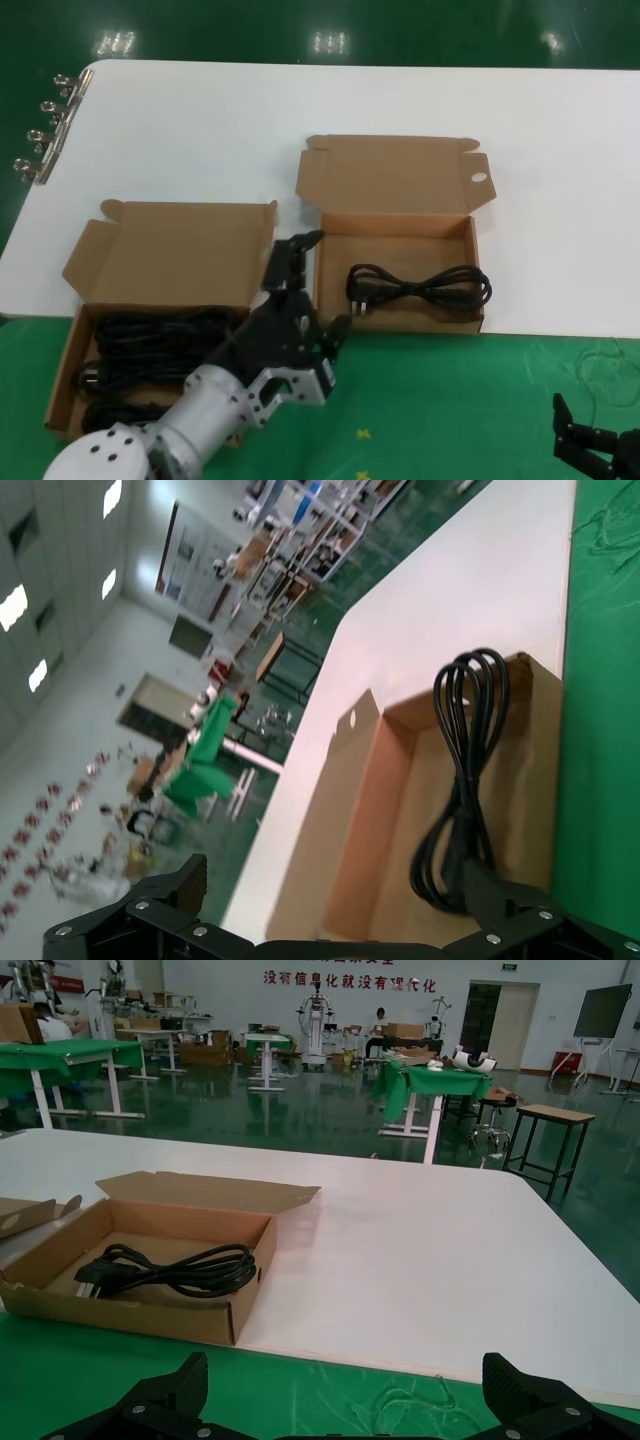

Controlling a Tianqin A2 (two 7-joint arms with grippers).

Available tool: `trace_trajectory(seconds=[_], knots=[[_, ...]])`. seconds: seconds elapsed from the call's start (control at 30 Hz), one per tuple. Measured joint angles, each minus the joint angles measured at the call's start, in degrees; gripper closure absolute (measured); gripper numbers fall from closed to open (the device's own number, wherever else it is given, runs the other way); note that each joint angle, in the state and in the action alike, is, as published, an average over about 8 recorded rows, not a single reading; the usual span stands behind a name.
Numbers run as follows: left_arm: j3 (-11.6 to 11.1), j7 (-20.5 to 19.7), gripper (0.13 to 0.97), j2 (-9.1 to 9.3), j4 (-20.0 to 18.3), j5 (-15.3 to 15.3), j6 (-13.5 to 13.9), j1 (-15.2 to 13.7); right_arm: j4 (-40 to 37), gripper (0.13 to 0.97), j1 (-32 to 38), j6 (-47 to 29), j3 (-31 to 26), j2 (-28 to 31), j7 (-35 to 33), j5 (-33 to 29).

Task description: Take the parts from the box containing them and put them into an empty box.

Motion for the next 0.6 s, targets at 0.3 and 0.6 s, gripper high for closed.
trace_trajectory(seconds=[0.3,0.6], knots=[[-0.8,-9.6,0.171,-1.65,-4.2,0.2,-3.2,4.6,0.0,0.129,0.0,0.0,0.0,0.0,0.0,0.0],[-1.6,-19.8,0.134,-3.41,-8.6,0.3,-6.7,9.5,0.0,0.129,0.0,0.0,0.0,0.0,0.0,0.0]])
